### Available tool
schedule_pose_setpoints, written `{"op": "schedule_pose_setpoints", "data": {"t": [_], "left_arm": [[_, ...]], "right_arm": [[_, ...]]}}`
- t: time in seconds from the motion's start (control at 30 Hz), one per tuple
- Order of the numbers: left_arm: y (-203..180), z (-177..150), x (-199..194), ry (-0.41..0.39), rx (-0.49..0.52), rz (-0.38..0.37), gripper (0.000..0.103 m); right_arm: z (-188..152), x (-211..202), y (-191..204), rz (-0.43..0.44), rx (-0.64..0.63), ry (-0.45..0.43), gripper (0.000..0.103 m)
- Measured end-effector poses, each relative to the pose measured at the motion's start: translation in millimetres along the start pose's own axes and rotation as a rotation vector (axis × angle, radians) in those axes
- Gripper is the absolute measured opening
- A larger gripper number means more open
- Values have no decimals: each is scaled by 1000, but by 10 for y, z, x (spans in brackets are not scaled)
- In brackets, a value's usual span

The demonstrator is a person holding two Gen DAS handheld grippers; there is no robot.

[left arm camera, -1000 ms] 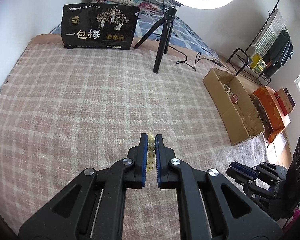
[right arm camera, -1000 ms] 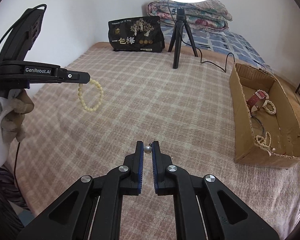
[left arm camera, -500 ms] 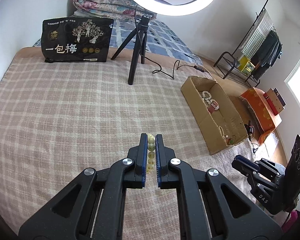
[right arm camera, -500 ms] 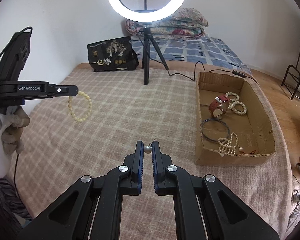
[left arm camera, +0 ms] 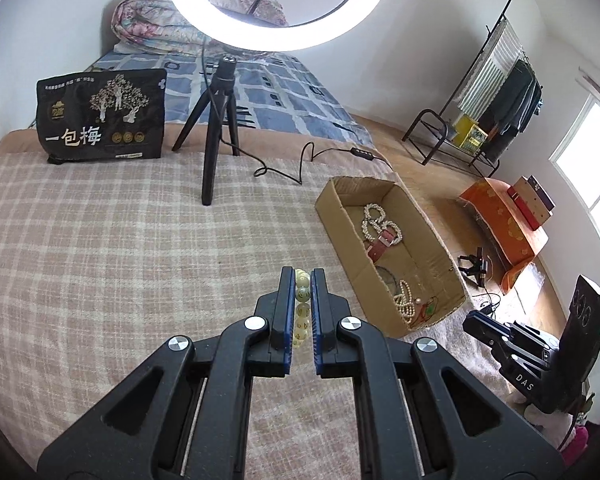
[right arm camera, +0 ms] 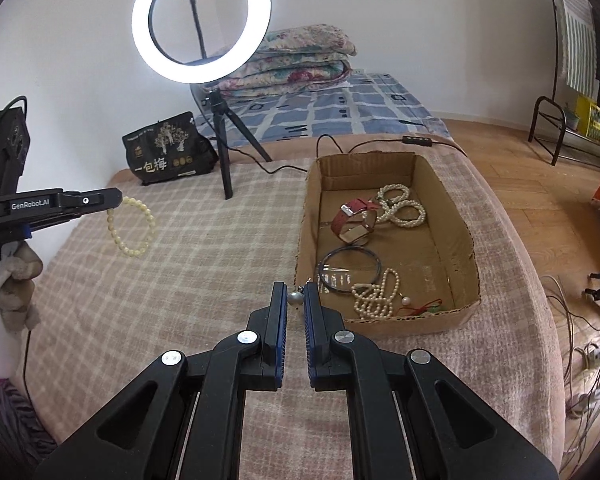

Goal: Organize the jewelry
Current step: 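Carry the bracelet with the left tool while the right tool carries the earring to the box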

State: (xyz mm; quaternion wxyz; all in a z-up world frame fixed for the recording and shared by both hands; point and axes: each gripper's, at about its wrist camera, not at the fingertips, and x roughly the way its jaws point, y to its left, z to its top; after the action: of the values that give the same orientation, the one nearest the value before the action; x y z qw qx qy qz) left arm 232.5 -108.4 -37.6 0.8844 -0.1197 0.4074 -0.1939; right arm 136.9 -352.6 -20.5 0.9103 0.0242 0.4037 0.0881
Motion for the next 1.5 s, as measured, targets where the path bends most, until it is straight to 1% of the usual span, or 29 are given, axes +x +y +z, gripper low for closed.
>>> {"op": "schedule_pose_setpoints", "data": {"t": [0.33,0.67,0.9,1.2,1.5], "left_arm": [[-455,296,344,0,56,-44,5],[-880,591,749,0,122,-38,5],[-1096,742,1071,5,151,-27,5],[-1212,790,1389,22,169,-5,5],[-1228,831,1516,23,177,11,5]], "right_arm": [[163,48,-181,-43,-36,-3,7],[221,170,-400,-68,-42,19,7],[205,284,-493,-87,-47,43,7],[168,374,-652,-102,-19,61,7],[180,431,-675,-102,-16,68,7]]}}
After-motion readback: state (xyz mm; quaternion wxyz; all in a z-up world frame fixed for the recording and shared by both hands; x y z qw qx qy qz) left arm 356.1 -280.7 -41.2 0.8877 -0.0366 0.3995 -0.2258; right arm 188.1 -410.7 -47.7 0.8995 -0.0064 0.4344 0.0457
